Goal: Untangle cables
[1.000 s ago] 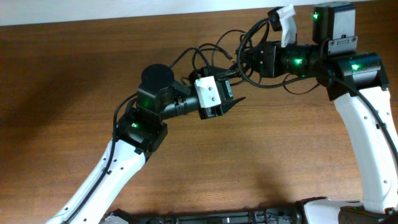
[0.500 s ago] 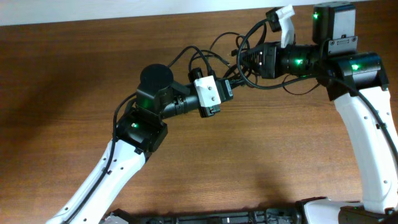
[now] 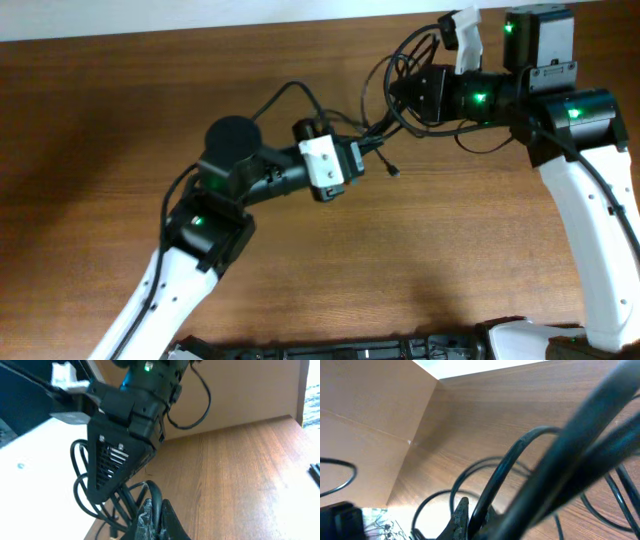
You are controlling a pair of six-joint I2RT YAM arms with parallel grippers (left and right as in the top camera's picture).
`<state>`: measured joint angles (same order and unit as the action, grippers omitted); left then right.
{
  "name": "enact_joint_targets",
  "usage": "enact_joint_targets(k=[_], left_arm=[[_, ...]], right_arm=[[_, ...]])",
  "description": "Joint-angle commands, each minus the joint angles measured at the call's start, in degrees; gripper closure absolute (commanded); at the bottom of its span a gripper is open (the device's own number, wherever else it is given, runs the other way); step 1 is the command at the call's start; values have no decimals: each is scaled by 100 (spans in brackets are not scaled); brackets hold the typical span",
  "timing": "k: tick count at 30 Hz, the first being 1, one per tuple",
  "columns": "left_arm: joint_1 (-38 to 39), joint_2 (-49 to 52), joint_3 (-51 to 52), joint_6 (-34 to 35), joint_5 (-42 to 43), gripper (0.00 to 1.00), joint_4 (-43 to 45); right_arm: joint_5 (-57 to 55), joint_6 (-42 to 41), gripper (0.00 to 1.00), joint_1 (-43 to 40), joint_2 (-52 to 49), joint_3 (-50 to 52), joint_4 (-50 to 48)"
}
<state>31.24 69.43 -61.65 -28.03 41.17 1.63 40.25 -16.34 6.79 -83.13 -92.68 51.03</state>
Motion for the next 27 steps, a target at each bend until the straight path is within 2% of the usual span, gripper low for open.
enact_joint_targets(k=[1,8,13,21,27], left_arm=[[-258,-673,-31,7,210,100,-197],[-702,-859,-31,7,50,100,-695],[-785,-852,-31,7,-977,100,-1119],[-785,-761,-31,4,-1209,100,-1510],[-785,-741,-31,7,-2260,100,-1792]], right_arm=[[-649,57,96,-55,37,-74,-33],[-649,57,96,-55,37,-74,-24],[-647,57,96,-55,37,-74,-24],[-625,-70,96,-55,37,-74,-24],[-629,-68,96,-55,37,-74,-24]])
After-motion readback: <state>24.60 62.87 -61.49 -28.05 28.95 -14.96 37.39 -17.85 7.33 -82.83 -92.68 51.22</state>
